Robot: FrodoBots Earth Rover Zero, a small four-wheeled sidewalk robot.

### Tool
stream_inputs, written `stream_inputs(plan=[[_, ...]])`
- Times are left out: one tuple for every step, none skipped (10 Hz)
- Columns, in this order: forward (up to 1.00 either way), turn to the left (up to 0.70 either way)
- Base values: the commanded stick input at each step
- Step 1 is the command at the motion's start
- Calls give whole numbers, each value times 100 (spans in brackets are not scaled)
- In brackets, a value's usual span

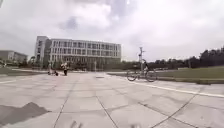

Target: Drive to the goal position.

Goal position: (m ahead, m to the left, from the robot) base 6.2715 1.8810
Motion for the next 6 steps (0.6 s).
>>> stream_inputs(plan=[[70,0],[70,0],[70,0],[70,0],[70,0],[70,0]])
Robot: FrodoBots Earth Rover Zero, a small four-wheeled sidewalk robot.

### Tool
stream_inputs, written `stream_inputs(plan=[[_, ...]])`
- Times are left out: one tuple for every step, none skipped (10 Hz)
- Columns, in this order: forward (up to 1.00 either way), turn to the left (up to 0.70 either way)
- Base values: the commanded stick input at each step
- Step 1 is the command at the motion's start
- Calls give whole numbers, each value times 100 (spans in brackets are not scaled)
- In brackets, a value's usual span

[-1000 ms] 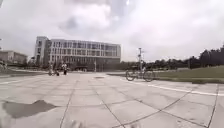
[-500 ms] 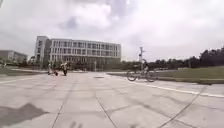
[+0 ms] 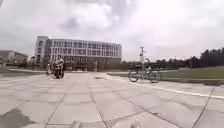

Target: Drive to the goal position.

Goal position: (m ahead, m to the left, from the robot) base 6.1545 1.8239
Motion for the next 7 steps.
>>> stream_inputs(plan=[[70,0],[70,0],[70,0],[70,0],[70,0],[70,17],[70,35]])
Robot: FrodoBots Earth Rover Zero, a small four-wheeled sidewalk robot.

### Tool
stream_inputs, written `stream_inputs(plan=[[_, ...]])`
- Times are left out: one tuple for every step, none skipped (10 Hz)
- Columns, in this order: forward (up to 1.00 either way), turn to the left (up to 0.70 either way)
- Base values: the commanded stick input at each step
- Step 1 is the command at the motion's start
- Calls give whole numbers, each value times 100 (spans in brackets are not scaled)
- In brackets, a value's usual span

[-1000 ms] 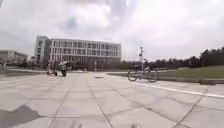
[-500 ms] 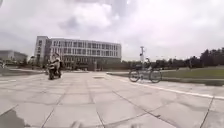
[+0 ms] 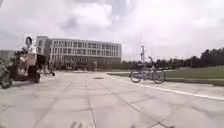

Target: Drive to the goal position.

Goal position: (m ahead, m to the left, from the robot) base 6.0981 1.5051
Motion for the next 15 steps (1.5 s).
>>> stream_inputs(plan=[[70,35],[70,35],[70,35],[70,19],[70,0],[70,0],[70,0],[70,0],[70,0],[70,0],[70,0],[70,0],[70,0],[70,0],[70,0]])
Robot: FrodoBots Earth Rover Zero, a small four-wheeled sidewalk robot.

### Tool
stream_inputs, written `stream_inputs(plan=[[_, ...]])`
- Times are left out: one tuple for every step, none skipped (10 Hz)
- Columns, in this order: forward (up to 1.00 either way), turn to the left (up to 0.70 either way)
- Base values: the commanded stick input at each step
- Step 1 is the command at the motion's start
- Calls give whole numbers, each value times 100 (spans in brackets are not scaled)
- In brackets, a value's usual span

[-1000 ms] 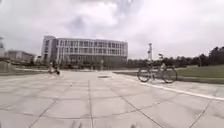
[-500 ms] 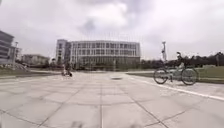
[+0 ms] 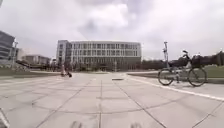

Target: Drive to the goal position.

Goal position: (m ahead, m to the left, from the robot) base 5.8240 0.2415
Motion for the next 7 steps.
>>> stream_inputs(plan=[[70,0],[70,0],[70,0],[70,0],[70,0],[70,0],[70,0]])
